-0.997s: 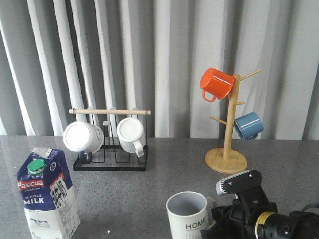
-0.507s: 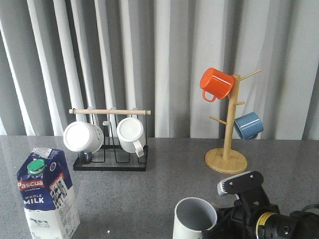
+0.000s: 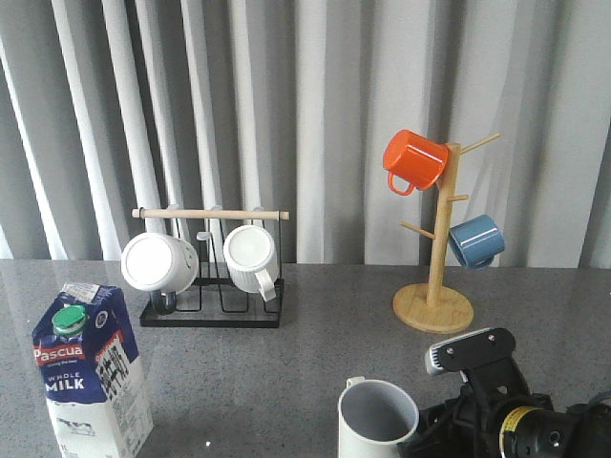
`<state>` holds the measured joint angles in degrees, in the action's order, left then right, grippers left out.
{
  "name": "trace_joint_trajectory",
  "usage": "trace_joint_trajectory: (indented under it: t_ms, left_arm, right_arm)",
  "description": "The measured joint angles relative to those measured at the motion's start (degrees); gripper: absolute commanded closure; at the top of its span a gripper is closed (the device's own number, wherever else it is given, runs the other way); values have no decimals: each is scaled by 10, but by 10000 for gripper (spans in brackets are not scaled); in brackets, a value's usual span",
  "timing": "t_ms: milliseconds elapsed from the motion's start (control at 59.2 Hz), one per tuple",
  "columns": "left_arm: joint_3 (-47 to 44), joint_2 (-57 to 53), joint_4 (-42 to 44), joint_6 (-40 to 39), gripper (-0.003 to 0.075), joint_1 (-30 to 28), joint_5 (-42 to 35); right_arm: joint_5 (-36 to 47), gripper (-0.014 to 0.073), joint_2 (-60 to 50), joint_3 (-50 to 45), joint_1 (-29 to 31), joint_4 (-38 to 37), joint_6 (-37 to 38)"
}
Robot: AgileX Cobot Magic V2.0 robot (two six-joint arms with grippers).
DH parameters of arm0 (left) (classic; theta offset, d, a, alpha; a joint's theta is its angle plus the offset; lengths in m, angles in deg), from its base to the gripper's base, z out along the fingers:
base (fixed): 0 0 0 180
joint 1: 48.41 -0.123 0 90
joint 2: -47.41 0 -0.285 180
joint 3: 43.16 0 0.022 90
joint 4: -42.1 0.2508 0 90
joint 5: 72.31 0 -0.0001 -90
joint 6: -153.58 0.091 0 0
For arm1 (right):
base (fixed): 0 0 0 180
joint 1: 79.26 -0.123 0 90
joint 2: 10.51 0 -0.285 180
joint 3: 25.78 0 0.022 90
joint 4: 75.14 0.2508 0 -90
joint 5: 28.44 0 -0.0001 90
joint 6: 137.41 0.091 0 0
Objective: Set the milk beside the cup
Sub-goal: 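Slide the white mug with the right gripper toward the table center, then open the right gripper and withdraw it from the mug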
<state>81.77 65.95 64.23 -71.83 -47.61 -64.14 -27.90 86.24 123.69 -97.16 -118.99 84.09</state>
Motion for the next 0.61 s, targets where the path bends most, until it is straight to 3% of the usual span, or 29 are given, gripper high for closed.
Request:
trace_joint_trajectory:
  t_ms: [389, 524, 608]
  left_arm:
    - [0, 0, 0, 0, 358, 0, 0]
    - [0, 0, 0, 0, 358, 0, 0]
    - [0, 0, 0, 0, 358, 0, 0]
  right_arm:
    - [-170, 249, -173, 0, -61, 8, -20]
    - [-263, 330, -269, 0, -99, 28, -58]
    - [-319, 442, -328, 0, -128, 65, -105]
